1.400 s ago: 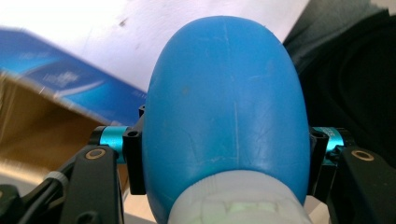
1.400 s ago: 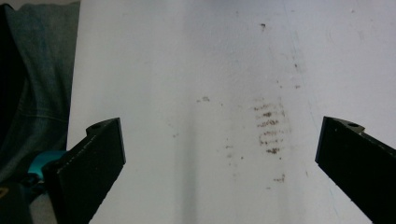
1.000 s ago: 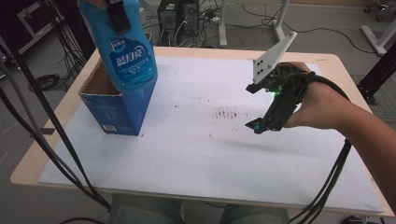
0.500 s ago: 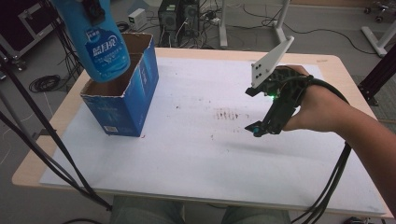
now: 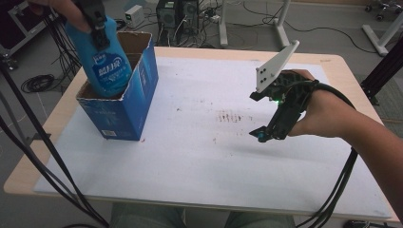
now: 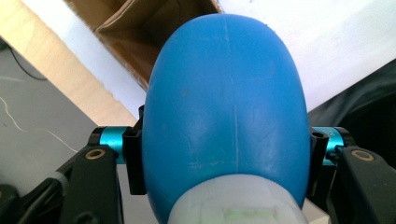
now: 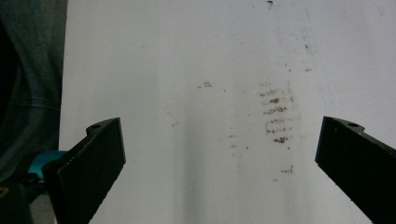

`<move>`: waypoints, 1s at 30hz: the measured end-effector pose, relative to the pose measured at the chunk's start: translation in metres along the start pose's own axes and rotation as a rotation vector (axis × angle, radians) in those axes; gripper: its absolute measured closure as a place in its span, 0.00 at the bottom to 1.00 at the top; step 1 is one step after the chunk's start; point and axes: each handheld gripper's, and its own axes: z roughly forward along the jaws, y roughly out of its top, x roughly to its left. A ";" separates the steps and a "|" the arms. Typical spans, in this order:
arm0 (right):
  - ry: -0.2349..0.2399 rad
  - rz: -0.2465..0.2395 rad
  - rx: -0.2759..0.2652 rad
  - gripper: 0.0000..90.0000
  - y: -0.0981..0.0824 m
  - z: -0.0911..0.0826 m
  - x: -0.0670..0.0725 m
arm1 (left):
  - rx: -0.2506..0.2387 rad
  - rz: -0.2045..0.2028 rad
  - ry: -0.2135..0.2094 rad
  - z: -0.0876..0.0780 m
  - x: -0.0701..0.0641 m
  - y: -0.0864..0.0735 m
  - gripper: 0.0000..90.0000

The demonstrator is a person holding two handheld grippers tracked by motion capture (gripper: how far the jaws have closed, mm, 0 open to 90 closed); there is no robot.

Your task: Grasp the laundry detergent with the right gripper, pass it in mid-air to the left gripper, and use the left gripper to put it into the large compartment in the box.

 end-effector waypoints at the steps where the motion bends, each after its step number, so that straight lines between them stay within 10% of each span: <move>1: 0.000 -0.002 -0.002 0.01 0.000 0.000 -0.001 | 0.009 0.017 0.001 0.007 0.001 0.001 0.42; 16: 0.014 0.024 0.036 0.01 0.000 0.009 -0.003 | 0.022 0.307 0.028 0.078 0.007 0.011 0.42; 30: 0.021 0.035 0.052 0.01 -0.002 0.012 -0.006 | 0.039 0.383 0.014 0.116 0.013 0.014 0.42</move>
